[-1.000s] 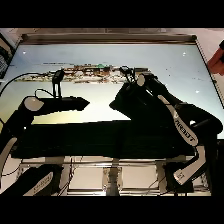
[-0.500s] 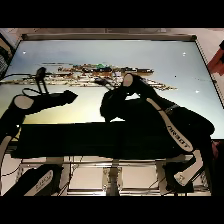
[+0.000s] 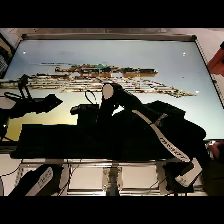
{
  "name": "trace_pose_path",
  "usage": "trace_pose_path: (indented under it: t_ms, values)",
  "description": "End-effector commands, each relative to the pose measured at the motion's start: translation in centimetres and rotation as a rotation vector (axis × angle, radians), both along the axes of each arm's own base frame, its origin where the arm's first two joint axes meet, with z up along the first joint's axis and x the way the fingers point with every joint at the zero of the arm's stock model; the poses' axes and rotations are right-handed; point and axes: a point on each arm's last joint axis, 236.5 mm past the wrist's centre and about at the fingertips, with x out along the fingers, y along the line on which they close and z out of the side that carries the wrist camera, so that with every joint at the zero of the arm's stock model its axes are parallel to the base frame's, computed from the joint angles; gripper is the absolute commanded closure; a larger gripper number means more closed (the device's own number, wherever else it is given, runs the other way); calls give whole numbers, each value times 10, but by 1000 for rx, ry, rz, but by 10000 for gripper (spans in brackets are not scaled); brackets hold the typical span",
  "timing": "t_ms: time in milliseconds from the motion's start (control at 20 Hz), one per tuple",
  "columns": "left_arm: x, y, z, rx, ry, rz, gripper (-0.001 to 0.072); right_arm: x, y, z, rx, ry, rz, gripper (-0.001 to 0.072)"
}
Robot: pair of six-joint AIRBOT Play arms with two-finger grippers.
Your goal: Fold the clothes and pants, and hang the long-sleeved shirts on hangers.
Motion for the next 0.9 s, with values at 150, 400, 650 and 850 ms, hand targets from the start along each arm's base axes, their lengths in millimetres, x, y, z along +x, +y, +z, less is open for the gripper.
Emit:
trace_pose_path:
  t_ms: [150,400,650,850]
  values:
    - [-15,4,-14,130,18,-141,292,35,-37,17,-149,-36,-102,405]
    - [6,-39,-33,210,-65,-329,283,127,-77,57,-125,-135,-434,405]
    - [30,-90,-86,221,14,-513,284,178,-139,71,-160,-113,-699,406]
    - [68,-85,-99,249,24,-519,284,193,-161,70,-177,-93,-780,406]
